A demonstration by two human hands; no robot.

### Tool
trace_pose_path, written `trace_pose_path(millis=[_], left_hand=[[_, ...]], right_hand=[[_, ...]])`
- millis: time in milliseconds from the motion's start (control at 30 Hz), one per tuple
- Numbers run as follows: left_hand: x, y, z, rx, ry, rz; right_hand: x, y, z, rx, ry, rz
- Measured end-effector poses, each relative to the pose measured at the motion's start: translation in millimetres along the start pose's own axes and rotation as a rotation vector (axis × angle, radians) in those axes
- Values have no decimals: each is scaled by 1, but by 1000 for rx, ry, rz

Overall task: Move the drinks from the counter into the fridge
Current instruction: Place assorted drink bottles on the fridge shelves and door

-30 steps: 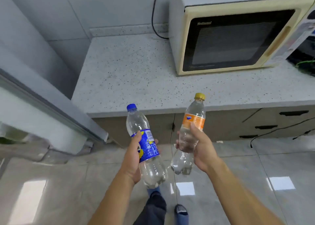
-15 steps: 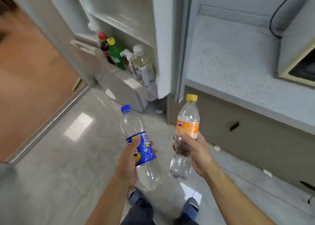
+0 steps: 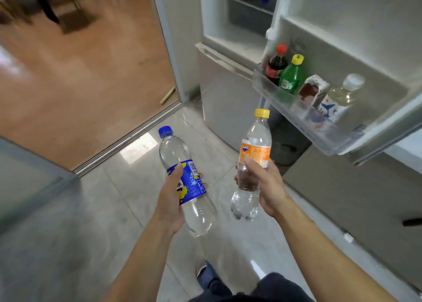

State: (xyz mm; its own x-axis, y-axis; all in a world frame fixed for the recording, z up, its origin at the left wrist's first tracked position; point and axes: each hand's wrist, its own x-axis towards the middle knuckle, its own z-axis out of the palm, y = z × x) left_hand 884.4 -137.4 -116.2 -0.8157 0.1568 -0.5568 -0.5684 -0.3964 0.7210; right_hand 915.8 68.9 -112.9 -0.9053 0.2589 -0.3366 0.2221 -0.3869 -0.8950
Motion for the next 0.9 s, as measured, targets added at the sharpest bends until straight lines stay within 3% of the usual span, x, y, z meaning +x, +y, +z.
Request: trace_pose_path(millis=[400,900], left_hand=[[111,89,-23,-60,-52,7],[325,246,114,78,-212,-27]], right_hand=[[123,10,85,-61,11,24],[358,-114,120,-1,192,-47]])
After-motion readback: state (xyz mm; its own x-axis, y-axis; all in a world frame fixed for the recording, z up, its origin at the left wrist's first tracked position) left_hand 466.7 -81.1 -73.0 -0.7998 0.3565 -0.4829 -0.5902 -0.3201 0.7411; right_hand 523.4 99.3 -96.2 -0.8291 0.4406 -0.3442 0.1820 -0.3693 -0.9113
